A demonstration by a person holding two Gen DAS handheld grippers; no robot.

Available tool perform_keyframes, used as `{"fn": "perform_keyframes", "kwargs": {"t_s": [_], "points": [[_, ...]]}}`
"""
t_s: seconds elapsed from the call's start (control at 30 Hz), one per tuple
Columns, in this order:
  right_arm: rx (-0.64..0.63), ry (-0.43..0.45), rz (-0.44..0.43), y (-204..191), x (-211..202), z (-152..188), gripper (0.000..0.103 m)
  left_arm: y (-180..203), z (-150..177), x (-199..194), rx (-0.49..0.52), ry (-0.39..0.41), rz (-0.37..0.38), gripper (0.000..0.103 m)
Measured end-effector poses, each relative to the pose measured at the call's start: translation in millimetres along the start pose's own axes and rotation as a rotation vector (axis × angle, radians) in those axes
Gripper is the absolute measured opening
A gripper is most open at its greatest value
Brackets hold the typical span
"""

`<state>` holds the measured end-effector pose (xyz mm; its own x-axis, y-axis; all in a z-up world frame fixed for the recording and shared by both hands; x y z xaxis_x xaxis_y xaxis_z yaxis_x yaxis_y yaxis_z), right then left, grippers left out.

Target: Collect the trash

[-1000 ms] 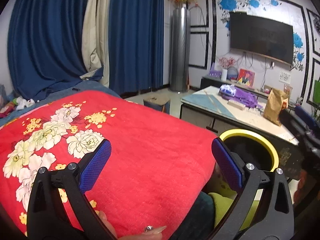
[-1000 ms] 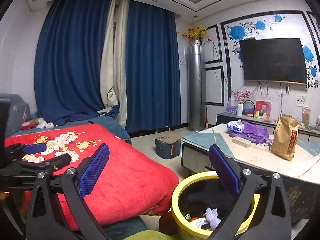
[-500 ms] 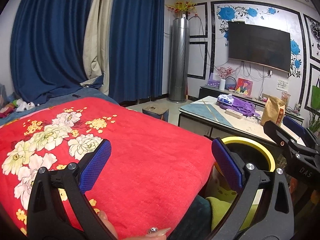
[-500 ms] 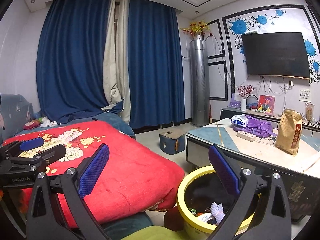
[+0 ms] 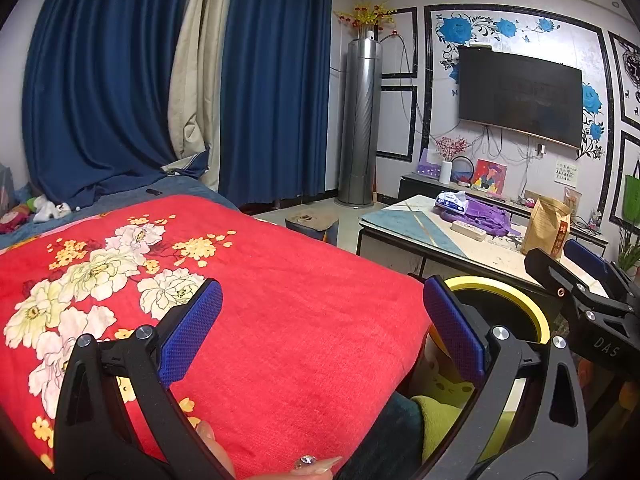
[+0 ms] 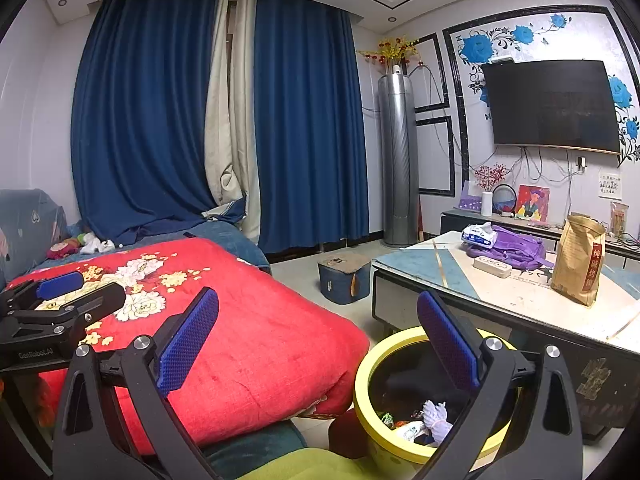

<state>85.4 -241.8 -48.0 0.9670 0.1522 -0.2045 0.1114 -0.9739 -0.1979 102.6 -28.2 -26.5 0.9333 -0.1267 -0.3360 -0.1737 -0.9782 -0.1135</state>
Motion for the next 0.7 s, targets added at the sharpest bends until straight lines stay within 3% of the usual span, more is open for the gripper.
{"fn": "perform_keyframes", "kwargs": {"t_s": [0.7], "points": [[-0.001,-0.001,0.000,-1.1,0.6,0.4,0.097,-1.3,0.5,0.5,0.000,0.002,0.002,0.092]]}}
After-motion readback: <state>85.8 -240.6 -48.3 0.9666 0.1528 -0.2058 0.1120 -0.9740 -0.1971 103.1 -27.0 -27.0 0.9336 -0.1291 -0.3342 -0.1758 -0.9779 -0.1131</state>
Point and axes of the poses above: each gripper's, at about its wrist camera, not at the fingertips, and x roughly the way its jaws point, y to its right, z to its underside, the point moved 6 cm from there along x, roughly the way its jaws point, and after that the axes turned 10 degrees about x, right-handed, at the moved point
